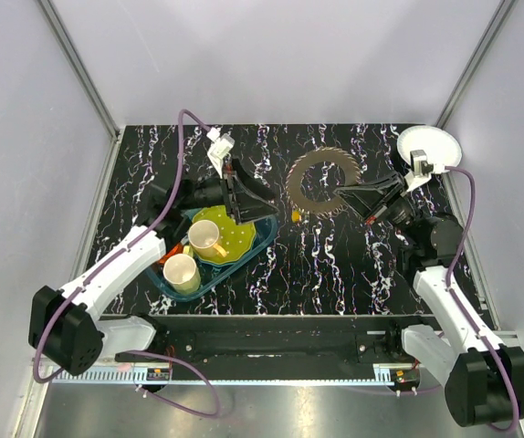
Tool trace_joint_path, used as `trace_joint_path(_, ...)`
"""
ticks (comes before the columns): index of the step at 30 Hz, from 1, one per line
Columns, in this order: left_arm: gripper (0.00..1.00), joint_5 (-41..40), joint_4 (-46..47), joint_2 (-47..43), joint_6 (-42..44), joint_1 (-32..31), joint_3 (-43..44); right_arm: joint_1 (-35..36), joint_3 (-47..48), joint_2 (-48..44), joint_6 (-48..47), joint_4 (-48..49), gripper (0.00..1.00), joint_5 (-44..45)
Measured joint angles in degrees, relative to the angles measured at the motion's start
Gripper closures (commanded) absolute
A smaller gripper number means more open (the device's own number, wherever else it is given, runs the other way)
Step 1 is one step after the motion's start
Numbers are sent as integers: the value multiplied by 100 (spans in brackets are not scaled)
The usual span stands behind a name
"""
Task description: Remove the keys from the keyring
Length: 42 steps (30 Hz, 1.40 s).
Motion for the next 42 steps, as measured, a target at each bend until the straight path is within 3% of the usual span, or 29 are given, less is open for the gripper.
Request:
trace_joint_path(10,19,-535,-245,31,616,-809,186,0,0,203,0,-186,100,76)
trace_joint_path(15,27,-767,-313,313,621,-920,407,0,0,210,-4,-210,100,76)
trace_joint_path(20,44,-955,-317,590,501,-968,555,0,-57,210,-44,-208,100,76)
trace_joint_path(25,52,-1095,-260,640,372,-994,568,0,-153,271,-79,-210,100,72)
trace_joint_path(29,87,-1150,-52,660,190,-1001,568,0,-199,380,-79,-175,100,57)
trace_joint_path(30,100,-1145,-15,682,157,-1001,573,0,-216,417,-79,-162,100,55)
trace_joint_path(34,100,-1222,59,844,24,-984,577,-17,-245,472,-136,-142,100,63)
trace_joint_path(38,100,-1331,-35,879,11,-979,577,-35,-258,470,-280,-407,83,81)
trace_joint_path(42,100,-1475,-219,879,4,-990,577,-24,-149,203,-699,-1311,62,157)
